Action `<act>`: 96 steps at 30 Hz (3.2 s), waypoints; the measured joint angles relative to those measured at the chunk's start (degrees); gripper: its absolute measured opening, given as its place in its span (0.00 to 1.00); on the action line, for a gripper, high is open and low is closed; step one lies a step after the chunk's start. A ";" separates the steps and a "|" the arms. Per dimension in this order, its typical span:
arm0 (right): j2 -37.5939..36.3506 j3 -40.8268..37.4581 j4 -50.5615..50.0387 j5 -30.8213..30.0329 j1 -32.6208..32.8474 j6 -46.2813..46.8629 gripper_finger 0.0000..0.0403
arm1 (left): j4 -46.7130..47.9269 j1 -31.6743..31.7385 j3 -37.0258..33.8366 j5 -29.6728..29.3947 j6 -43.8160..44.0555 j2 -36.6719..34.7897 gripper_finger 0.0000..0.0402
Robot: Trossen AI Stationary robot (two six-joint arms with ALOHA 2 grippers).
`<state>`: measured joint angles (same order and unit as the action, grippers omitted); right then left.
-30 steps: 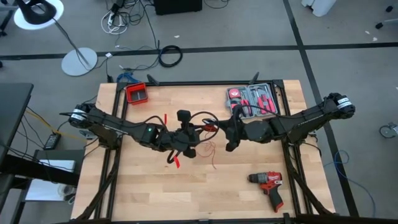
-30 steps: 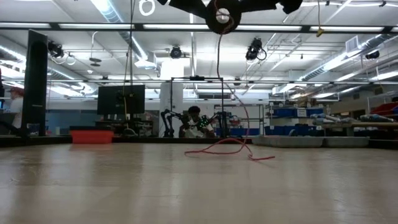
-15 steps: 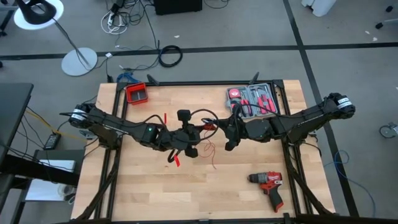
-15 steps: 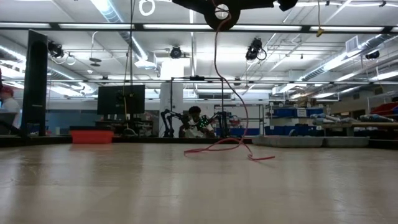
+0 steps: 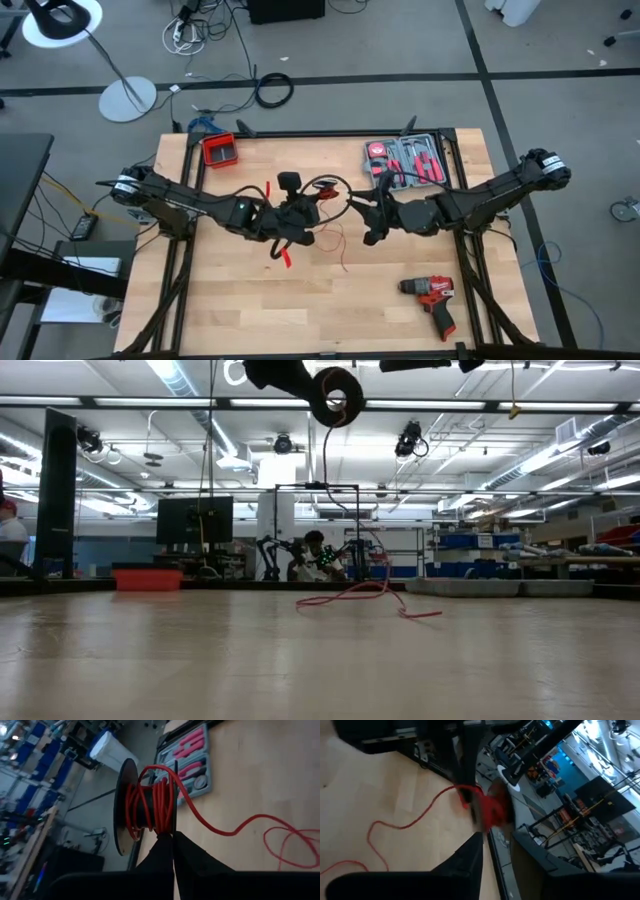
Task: Coil cords
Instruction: Uncoil the red wire from the black spool
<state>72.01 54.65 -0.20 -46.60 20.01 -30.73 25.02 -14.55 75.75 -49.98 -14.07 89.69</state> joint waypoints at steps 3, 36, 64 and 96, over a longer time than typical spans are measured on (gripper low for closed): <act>0.02 0.00 -2.41 3.64 0.01 4.71 0.23 | -0.05 -0.03 0.00 -1.58 -0.02 0.00 0.00; 4.99 -10.12 18.79 38.99 -12.51 32.38 0.22 | -10.68 0.32 0.00 -4.69 -0.91 -0.02 0.00; 7.91 -10.08 27.27 47.00 -15.96 36.62 0.20 | -10.60 0.32 0.00 -5.66 -0.66 -0.02 0.00; -9.69 -10.05 -4.92 18.29 -16.02 27.90 0.00 | -6.68 -0.91 0.00 -5.44 -0.50 -0.11 0.00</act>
<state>62.31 44.60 -5.12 -28.31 3.99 -2.83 18.33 -15.46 75.75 -55.42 -14.57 89.58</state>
